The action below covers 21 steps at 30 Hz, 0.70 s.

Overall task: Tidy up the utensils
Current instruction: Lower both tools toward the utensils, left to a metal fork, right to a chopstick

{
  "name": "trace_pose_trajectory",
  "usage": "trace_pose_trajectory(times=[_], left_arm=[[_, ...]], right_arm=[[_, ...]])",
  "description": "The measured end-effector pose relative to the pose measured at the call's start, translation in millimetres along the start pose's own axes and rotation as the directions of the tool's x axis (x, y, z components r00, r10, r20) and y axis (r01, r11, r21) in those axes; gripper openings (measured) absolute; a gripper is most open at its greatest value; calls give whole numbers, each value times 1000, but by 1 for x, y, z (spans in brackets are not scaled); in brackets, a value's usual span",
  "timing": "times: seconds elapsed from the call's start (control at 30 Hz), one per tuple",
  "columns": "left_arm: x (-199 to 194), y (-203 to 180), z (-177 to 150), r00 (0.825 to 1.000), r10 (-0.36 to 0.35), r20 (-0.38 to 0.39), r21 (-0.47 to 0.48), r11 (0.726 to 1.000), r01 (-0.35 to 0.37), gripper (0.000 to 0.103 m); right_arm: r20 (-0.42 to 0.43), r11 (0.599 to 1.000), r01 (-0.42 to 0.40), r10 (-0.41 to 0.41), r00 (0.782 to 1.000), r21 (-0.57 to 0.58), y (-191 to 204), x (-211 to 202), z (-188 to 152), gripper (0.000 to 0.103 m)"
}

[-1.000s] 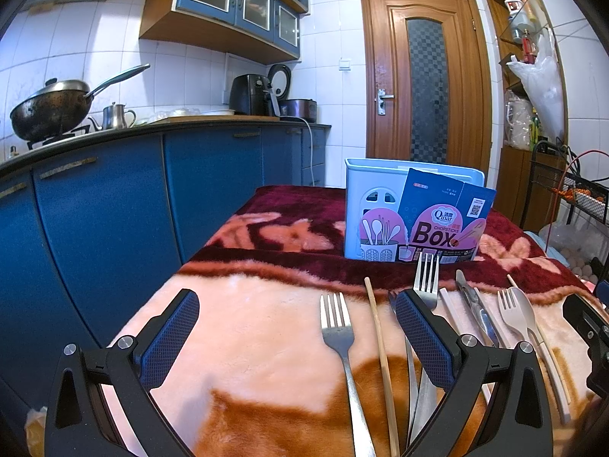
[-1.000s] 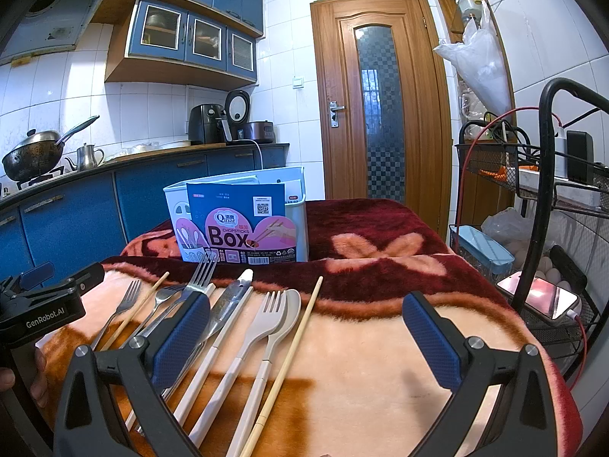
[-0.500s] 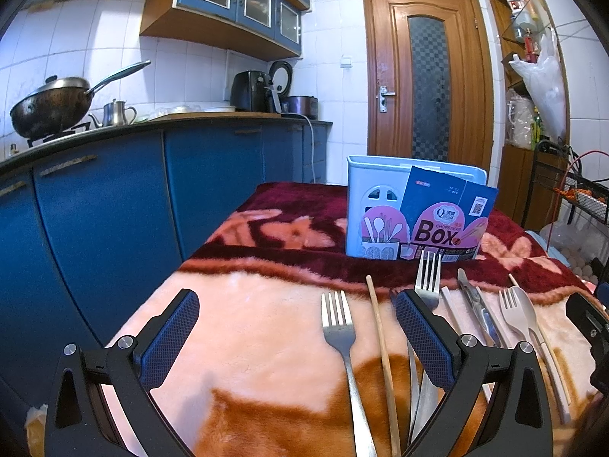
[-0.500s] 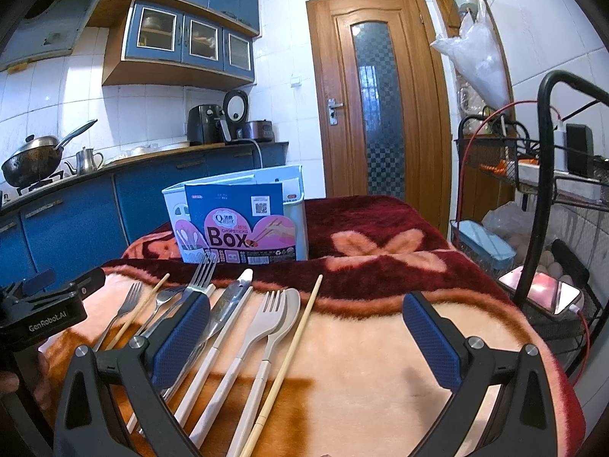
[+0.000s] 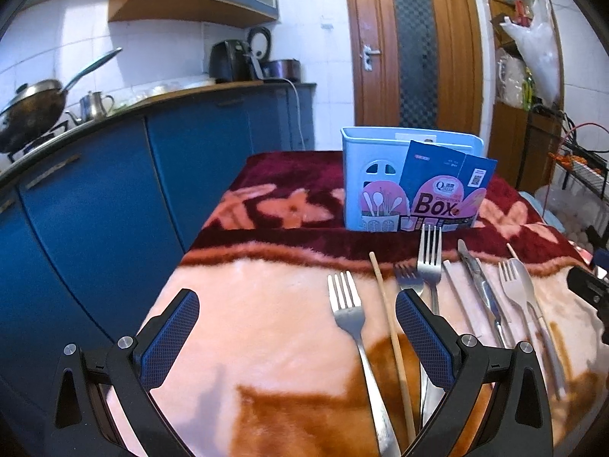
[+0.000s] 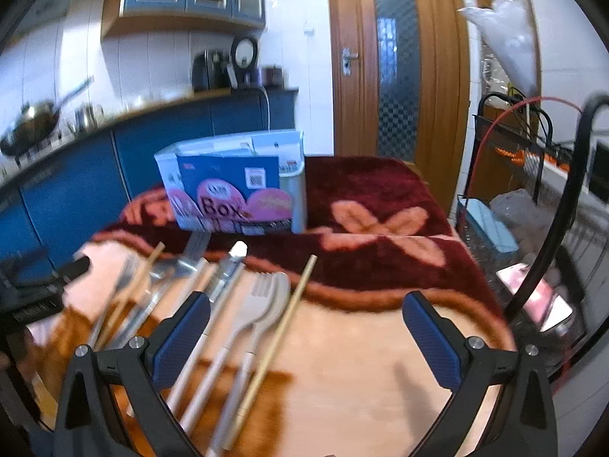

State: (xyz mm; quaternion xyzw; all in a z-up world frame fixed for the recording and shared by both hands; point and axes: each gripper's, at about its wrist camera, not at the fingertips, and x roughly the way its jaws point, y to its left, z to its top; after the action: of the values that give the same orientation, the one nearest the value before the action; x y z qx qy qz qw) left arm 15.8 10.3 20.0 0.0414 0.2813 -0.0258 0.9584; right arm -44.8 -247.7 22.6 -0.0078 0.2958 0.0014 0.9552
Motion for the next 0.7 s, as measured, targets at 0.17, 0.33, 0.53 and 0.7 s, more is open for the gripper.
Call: trace_pose_trajectory(times=[0.17, 0.33, 0.53, 0.7], left_arm=[[2, -2, 16, 996, -32, -81, 86, 996, 39, 103], [11, -7, 24, 974, -76, -211, 123, 987, 104, 102], [25, -15, 29, 940, -62, -335, 161, 979, 122, 90], [42, -25, 23, 869, -133, -476, 142, 964, 226, 71]], right_arm=[[-170, 999, -46, 46, 984, 1, -9, 14, 9, 91], [-348, 992, -120, 126, 929, 37, -8, 31, 11, 66], [-476, 991, -129, 136, 869, 47, -6, 47, 16, 64], [-540, 991, -132, 121, 833, 18, -4, 56, 20, 56]])
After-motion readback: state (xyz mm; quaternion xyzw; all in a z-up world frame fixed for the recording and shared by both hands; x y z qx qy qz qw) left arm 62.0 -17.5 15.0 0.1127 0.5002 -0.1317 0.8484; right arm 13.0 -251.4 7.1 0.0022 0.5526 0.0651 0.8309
